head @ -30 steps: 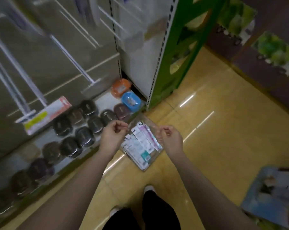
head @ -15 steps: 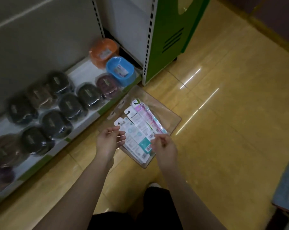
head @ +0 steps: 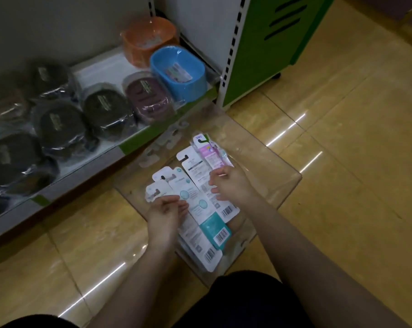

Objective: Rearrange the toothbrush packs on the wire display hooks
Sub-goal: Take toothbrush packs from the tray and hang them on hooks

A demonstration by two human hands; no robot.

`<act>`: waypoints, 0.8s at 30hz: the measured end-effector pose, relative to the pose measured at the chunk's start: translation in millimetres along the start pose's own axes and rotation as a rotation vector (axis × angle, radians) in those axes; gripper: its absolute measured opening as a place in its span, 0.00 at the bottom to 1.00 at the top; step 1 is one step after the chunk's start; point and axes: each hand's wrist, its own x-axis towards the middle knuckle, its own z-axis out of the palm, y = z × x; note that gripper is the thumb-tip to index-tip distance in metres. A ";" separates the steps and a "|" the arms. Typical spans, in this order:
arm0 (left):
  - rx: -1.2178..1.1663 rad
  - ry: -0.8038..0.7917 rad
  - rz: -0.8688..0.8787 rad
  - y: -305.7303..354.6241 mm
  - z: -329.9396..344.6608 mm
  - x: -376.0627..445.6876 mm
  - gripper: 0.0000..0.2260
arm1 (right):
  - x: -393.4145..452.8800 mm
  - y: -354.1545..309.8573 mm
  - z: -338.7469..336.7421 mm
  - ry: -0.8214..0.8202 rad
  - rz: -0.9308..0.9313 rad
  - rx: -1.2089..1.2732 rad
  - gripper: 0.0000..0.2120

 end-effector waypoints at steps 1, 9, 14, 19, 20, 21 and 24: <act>0.048 -0.019 0.040 -3.9 3.9 4.2 0.04 | 8.2 2.2 5.7 -0.012 0.000 -0.050 0.03; 0.076 -0.084 -0.072 1.4 13.3 32.0 0.06 | 38.0 27.3 31.0 -0.187 -0.010 -0.448 0.15; 0.044 -0.054 -0.212 6.3 30.0 41.5 0.04 | 39.0 63.0 42.8 -0.148 0.086 -0.539 0.20; 0.531 -0.046 -0.022 -21.3 38.2 47.2 0.12 | 46.2 67.1 50.1 -0.170 0.082 -0.627 0.20; 0.599 -0.031 0.026 -24.8 37.6 46.3 0.13 | 42.6 68.9 48.6 -0.198 0.084 -0.617 0.20; 0.624 -0.033 0.053 -26.9 36.3 46.0 0.12 | 38.7 72.1 47.3 -0.214 0.107 -0.585 0.21; 0.629 -0.054 0.076 -26.5 32.1 47.8 0.10 | 31.8 80.0 47.4 -0.207 0.122 -0.467 0.22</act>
